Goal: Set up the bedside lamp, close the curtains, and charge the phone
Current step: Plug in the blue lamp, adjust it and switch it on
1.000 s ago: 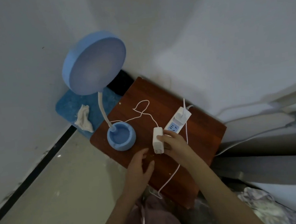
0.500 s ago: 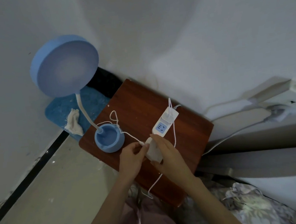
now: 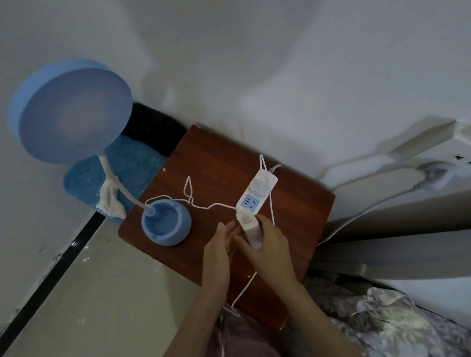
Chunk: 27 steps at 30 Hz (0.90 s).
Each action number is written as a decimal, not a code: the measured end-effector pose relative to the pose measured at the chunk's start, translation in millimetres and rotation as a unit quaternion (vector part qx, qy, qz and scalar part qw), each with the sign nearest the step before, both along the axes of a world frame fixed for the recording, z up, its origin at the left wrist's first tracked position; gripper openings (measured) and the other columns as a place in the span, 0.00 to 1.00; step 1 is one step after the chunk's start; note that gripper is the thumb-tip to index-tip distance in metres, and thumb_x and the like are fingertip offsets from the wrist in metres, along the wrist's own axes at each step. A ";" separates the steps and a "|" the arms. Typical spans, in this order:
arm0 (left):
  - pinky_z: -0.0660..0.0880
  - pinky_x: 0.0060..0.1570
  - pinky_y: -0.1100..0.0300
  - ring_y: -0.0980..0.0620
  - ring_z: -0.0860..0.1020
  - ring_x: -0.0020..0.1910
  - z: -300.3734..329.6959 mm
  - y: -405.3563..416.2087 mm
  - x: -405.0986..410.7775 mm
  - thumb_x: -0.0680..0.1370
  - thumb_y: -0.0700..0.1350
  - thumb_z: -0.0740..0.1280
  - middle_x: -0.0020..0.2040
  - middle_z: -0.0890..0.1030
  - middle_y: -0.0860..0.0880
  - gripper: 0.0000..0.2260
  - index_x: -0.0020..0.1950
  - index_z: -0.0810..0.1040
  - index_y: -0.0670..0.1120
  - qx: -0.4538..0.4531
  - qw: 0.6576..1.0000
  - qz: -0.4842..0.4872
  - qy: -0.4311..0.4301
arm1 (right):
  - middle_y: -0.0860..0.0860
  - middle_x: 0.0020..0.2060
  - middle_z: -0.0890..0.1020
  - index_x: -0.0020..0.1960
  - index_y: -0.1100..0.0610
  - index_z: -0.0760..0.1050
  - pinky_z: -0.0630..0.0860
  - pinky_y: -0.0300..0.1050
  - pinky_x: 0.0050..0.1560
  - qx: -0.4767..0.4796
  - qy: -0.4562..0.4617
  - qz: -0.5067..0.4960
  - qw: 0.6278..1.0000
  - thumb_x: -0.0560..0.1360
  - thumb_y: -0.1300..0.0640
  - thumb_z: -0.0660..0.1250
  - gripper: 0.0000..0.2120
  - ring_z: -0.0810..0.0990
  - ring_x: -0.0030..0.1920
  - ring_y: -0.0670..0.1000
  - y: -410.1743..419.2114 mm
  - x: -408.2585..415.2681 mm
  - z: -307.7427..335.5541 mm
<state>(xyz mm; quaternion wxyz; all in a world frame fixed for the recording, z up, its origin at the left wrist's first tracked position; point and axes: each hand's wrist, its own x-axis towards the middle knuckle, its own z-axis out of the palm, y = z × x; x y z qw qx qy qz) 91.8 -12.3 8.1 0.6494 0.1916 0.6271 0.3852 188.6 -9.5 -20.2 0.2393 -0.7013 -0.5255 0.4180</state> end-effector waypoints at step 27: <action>0.68 0.55 0.64 0.56 0.74 0.56 -34.7 81.3 -19.7 0.78 0.38 0.58 0.58 0.77 0.48 0.12 0.61 0.72 0.44 0.139 0.943 -0.192 0.233 | 0.43 0.43 0.80 0.53 0.56 0.75 0.77 0.40 0.45 0.111 0.038 -0.204 0.972 0.69 0.62 0.72 0.13 0.79 0.44 0.42 25.8 13.0 -31.6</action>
